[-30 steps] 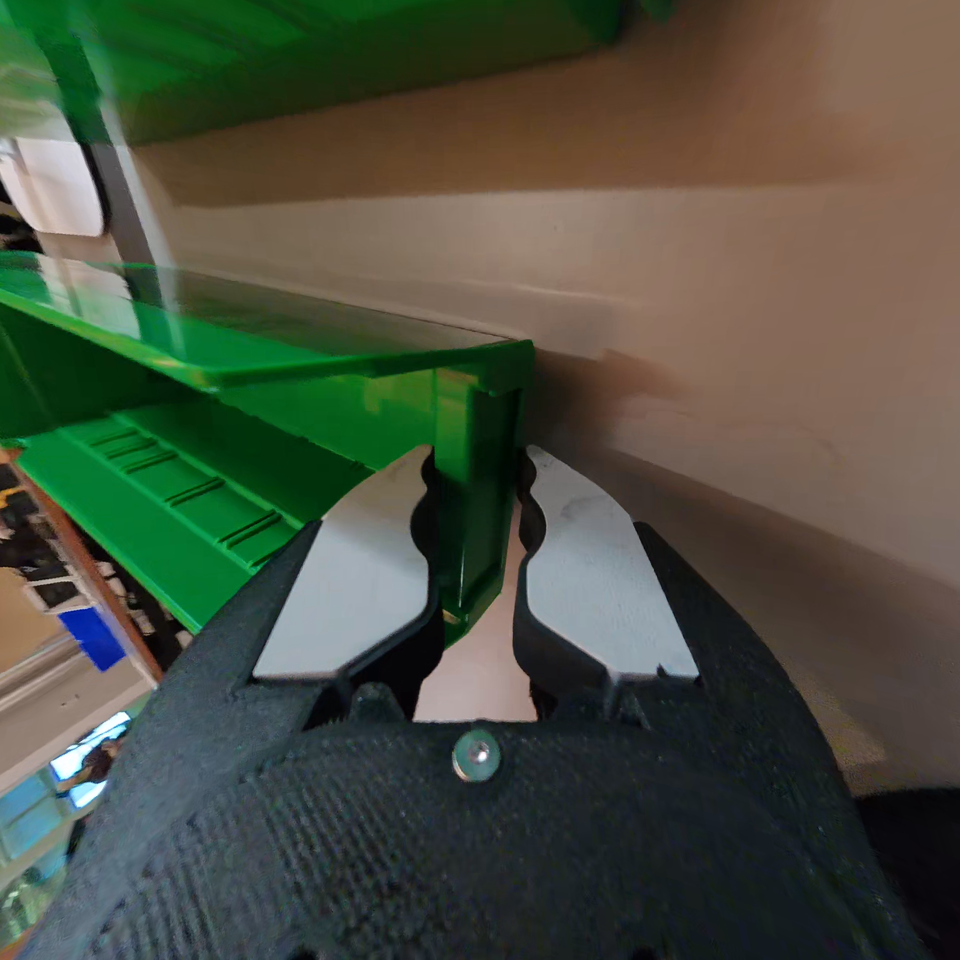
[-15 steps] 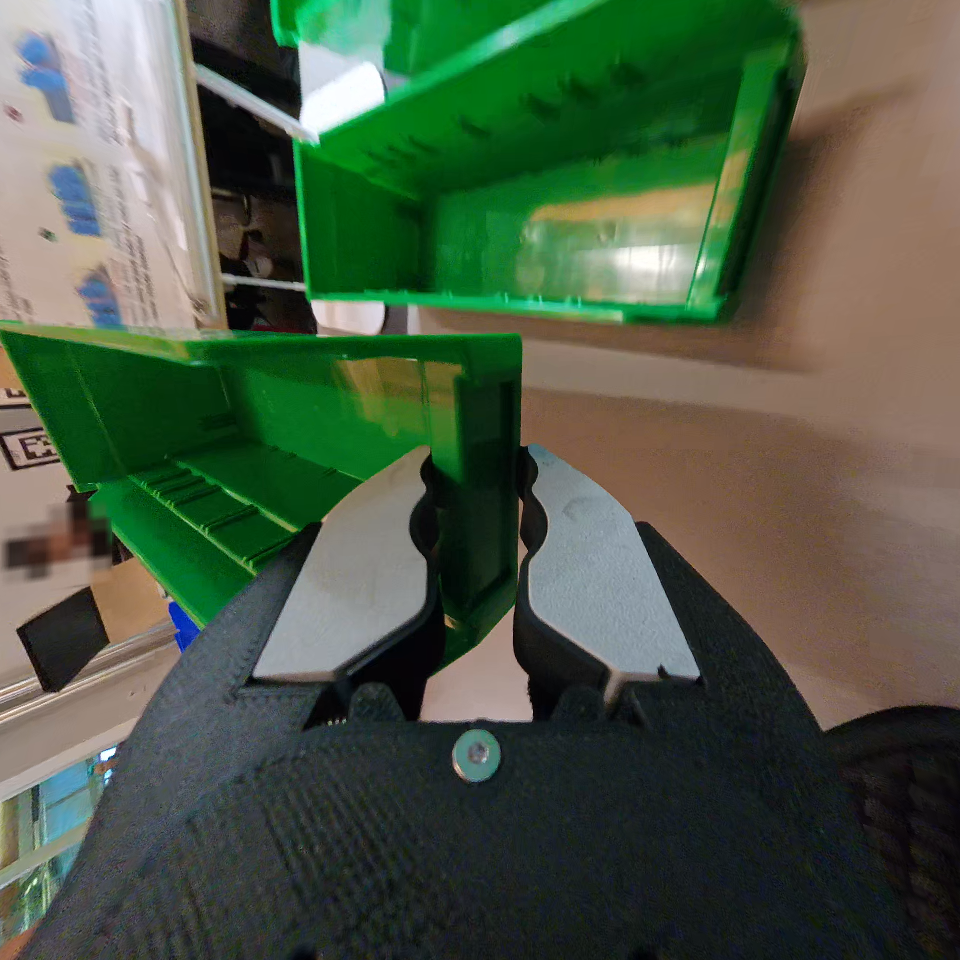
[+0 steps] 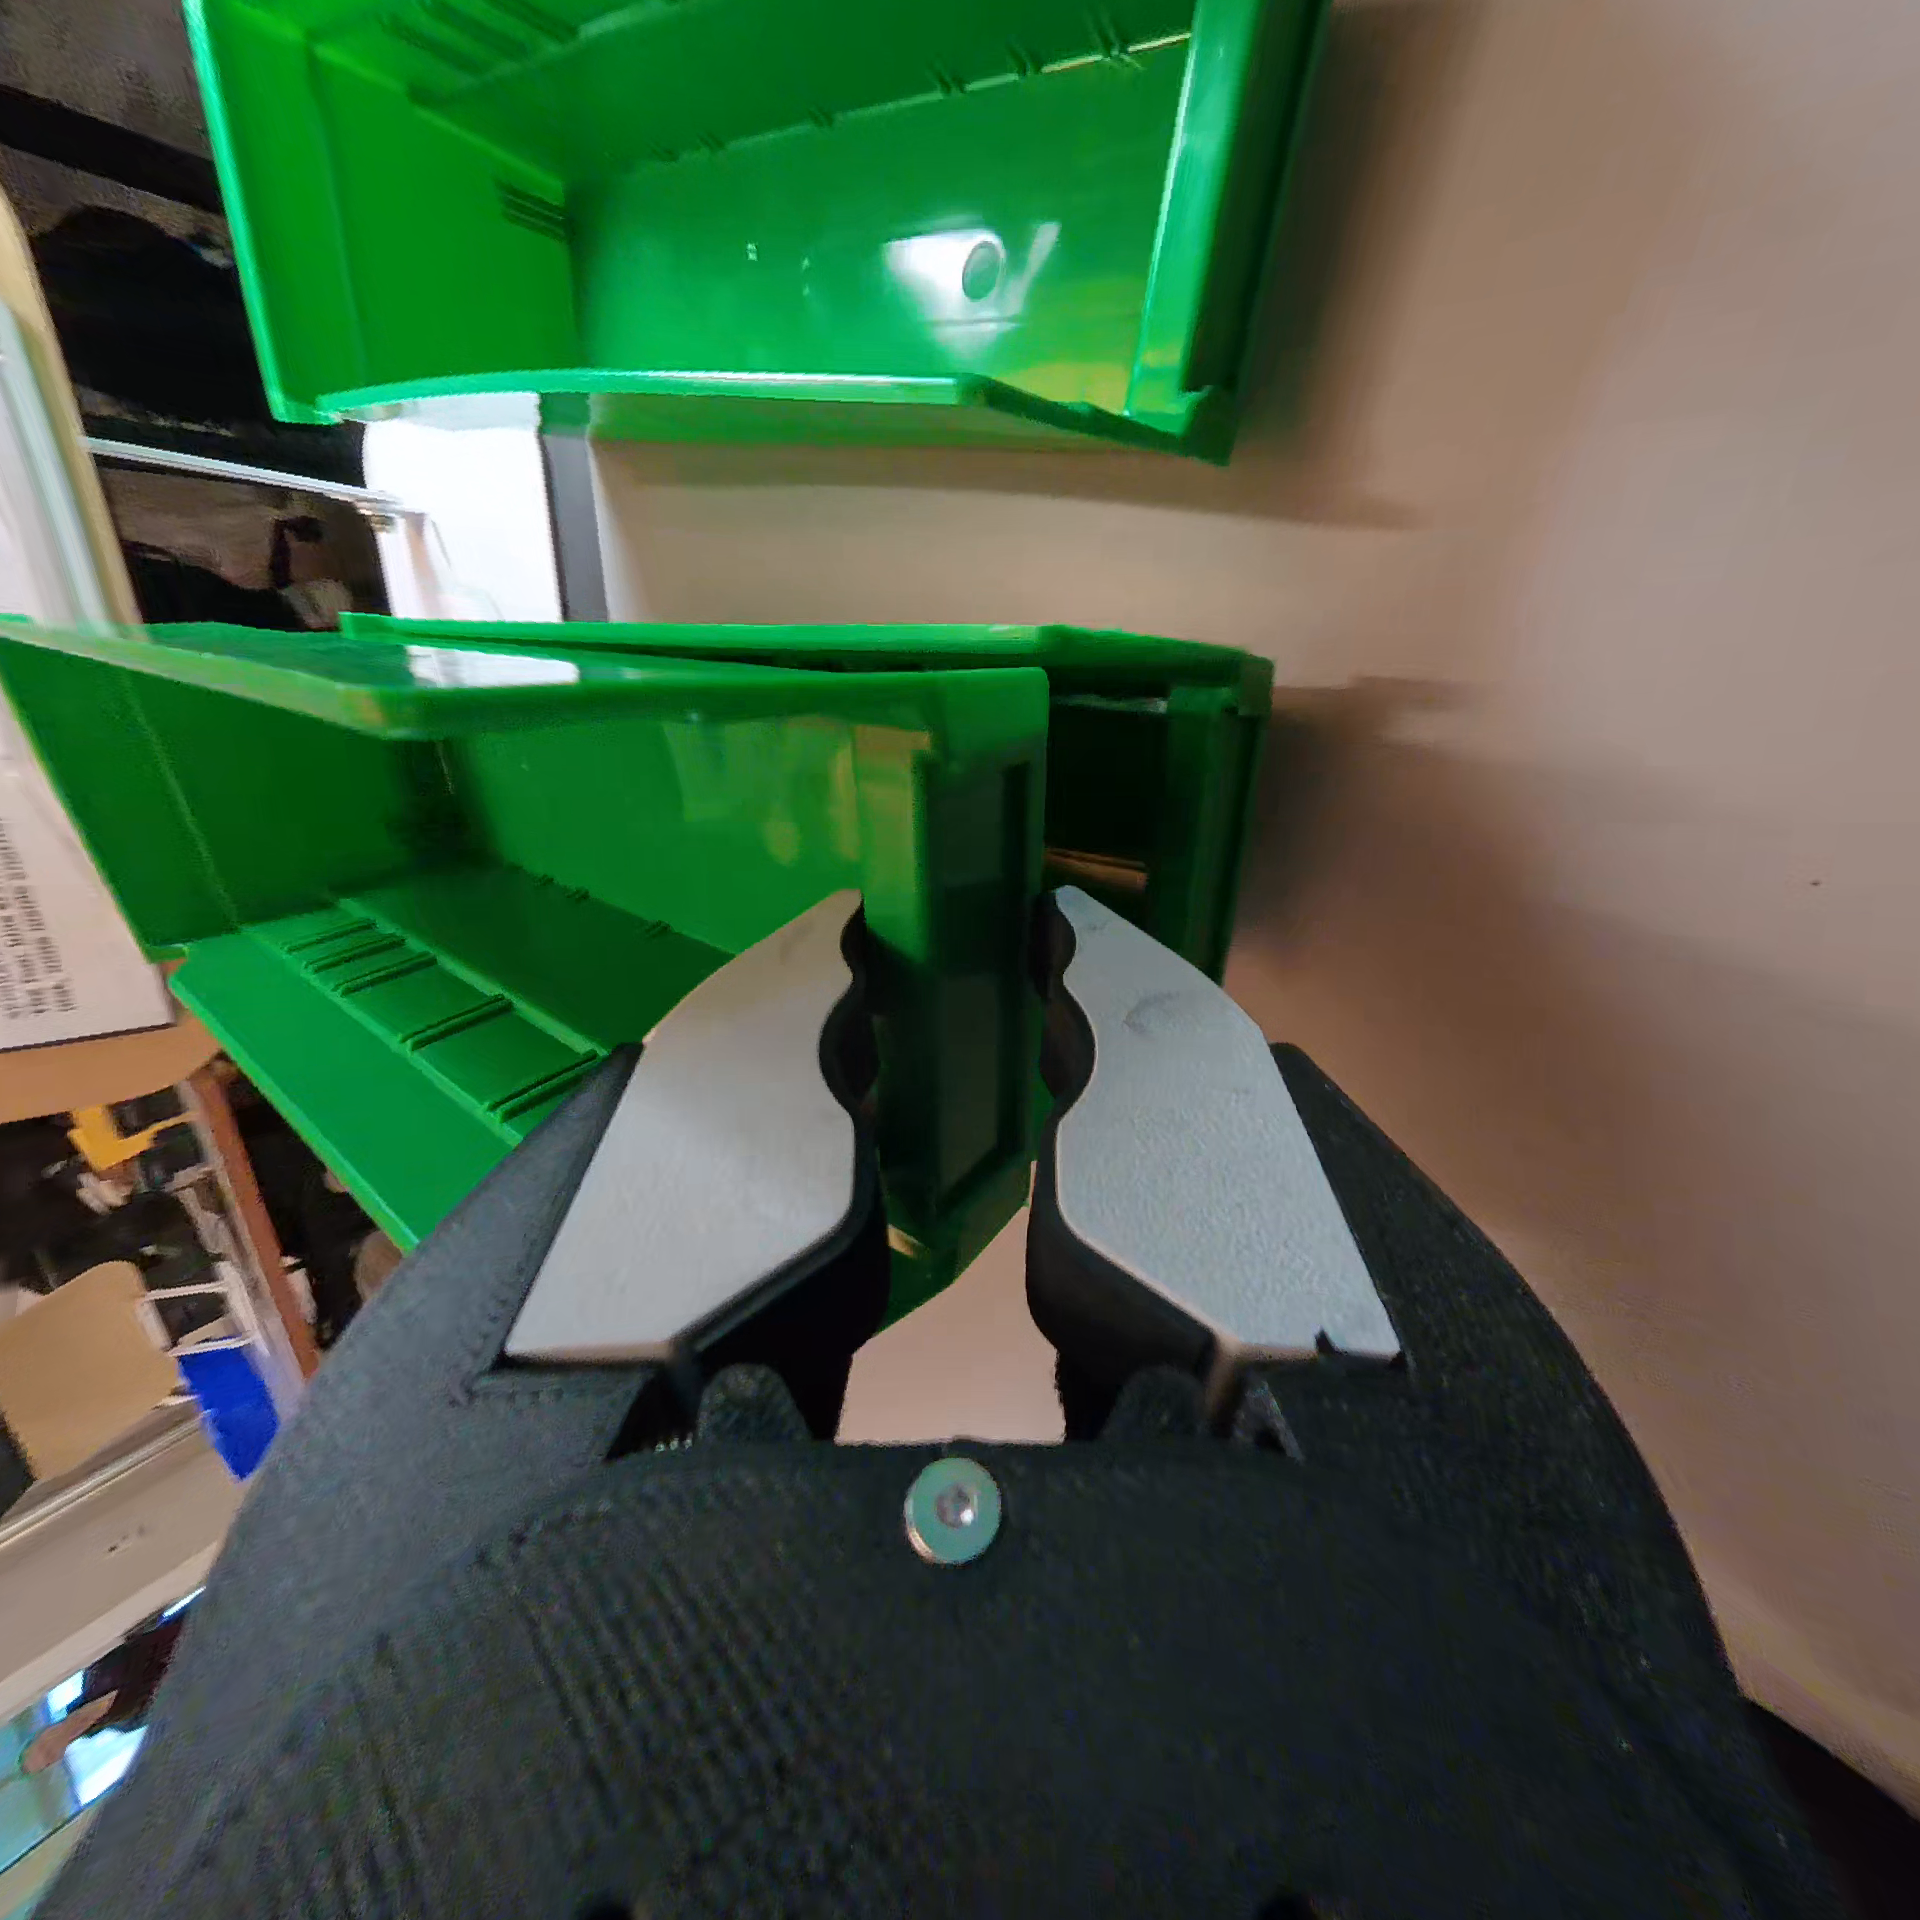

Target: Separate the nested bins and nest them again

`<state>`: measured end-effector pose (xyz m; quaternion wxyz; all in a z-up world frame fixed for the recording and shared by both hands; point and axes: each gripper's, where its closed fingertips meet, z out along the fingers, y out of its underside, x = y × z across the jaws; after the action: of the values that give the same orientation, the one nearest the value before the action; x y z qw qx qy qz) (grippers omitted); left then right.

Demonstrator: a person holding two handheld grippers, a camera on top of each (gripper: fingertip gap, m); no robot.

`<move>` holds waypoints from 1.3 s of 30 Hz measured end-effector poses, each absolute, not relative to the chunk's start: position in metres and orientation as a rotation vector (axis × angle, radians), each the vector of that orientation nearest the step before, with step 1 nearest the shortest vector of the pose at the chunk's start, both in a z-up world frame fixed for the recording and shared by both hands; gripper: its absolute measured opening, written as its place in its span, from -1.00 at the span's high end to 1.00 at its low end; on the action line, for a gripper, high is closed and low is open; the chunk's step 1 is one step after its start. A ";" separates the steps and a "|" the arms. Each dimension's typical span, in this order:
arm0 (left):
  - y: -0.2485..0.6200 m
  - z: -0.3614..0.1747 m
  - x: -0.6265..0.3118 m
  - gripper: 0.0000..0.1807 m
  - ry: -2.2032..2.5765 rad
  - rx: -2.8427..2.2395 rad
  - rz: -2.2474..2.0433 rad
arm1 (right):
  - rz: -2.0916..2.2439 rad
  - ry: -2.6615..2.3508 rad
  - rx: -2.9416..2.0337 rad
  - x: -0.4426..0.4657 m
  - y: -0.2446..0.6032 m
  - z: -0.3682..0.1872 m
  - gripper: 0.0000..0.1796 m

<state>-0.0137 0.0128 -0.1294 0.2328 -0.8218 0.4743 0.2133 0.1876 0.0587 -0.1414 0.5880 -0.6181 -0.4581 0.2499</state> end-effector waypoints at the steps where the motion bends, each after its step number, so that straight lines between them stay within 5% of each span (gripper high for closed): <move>1: 0.011 -0.134 -0.012 0.67 1.301 -2.278 0.559 | 0.582 -1.069 -1.441 0.187 0.059 -0.142 0.29; 13: 0.014 -0.177 -0.017 0.67 1.297 -2.205 0.601 | 0.570 -1.065 -1.435 0.188 0.058 -0.142 0.30; 16: 0.009 -0.177 -0.009 0.52 1.255 -2.221 0.469 | 0.570 -1.071 -1.445 0.187 0.059 -0.144 0.30; 27: -0.036 -0.106 0.000 0.51 0.755 -1.876 -0.022 | 0.561 -1.072 -1.437 0.187 0.058 -0.143 0.31; 39: -0.072 -0.157 -0.088 0.47 0.288 -1.839 -0.021 | 0.459 -1.296 -1.246 0.144 0.015 -0.138 0.34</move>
<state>-0.0875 -0.0722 -0.1567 0.5973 -0.7923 0.1242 -0.0090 0.1445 0.0149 -0.1382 0.5998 -0.5373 -0.5590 0.1978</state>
